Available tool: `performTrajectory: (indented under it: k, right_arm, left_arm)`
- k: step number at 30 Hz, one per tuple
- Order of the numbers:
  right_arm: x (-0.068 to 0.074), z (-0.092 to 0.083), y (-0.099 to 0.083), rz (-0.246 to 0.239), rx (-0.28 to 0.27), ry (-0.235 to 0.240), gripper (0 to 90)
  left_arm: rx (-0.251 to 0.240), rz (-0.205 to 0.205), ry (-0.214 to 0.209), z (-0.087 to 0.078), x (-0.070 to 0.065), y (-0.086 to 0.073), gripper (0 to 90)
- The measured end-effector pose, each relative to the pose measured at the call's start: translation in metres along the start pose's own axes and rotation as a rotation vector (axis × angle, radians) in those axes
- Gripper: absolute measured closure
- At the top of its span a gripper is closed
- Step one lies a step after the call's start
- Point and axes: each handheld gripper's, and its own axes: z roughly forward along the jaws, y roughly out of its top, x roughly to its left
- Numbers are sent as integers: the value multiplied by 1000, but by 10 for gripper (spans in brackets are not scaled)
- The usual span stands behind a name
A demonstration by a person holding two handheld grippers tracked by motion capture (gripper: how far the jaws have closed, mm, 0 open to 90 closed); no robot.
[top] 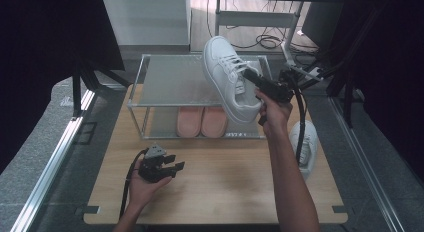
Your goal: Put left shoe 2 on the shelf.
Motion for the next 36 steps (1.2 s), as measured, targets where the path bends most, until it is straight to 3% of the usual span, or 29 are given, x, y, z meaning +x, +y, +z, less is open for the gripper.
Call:
performTrajectory:
  k: [14,27,36]
  right_arm:
    - [7,57,2,55,12,-87,800]
    - [1,97,1,100,28,-131,797]
    - [8,127,-3,126,28,-157,790]
  left_arm:
    - [6,2,-12,3,-1,0,521]
    - [2,-4,-9,2,3,0,521]
    - [-3,-8,-7,0,5,0,521]
